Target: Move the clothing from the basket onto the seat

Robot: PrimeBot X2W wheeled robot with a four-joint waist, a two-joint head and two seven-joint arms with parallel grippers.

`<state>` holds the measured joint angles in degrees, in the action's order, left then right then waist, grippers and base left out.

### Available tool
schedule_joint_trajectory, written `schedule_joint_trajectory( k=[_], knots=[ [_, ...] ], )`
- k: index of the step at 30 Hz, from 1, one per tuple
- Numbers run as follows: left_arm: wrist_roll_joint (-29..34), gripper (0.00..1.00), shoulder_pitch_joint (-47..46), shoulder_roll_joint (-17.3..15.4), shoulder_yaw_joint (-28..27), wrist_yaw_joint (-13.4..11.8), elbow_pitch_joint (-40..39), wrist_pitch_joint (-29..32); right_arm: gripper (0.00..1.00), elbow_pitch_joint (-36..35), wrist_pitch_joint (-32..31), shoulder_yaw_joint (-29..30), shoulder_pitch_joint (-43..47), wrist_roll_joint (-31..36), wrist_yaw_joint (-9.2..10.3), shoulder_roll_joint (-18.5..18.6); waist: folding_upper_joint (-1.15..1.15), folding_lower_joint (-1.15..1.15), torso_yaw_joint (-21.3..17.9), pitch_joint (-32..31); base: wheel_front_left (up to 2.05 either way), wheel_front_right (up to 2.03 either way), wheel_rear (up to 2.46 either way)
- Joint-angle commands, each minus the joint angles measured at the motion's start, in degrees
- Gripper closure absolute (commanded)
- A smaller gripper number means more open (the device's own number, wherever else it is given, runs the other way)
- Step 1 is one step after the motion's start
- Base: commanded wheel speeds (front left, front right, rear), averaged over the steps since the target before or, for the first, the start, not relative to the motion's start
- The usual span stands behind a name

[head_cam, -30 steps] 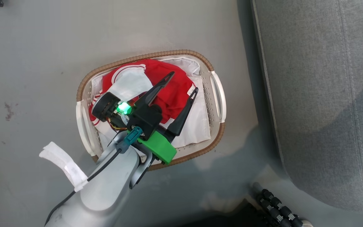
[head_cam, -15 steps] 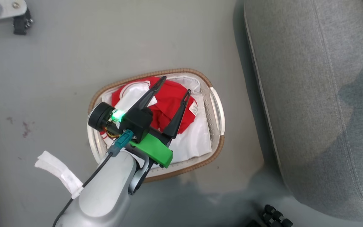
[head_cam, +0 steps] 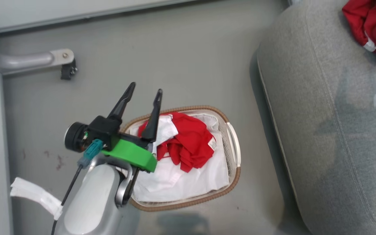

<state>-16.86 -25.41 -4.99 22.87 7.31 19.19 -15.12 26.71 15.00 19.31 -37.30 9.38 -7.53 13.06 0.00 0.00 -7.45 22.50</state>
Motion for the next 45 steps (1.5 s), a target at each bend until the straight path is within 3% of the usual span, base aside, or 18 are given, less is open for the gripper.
schedule_joint_trajectory(
  k=[1,17,30,45],
  knots=[
    [0.5,0.0,1.87,0.14,-1.63,0.2,0.12,-0.05,0.0,-0.03,0.28,-0.9,0.58,-0.87,0.08,-0.56,0.0,0.0,2.42,-6.64,0.0,0.0,0.0],
    [2.04,0.0,15.94,1.63,-16.72,0.21,-0.58,-0.05,0.0,-5.42,0.28,-12.1,14.01,-4.3,0.08,-9.47,0.0,0.0,6.09,-14.92,0.0,0.0,0.0],
    [1.23,0.0,22.87,2.03,-17.22,0.23,0.04,-0.05,0.0,-6.37,0.28,-16.36,26.59,-14.76,0.08,-10.07,0.0,0.0,7.75,-19.71,0.0,0.0,0.0],
    [0.84,0.0,23.31,2.07,-15.99,0.24,0.72,-0.05,0.0,-5.78,0.28,-17.95,28.61,-16.25,0.08,-10.04,0.0,0.0,8.11,-20.42,0.0,0.0,0.0]
  ],
)
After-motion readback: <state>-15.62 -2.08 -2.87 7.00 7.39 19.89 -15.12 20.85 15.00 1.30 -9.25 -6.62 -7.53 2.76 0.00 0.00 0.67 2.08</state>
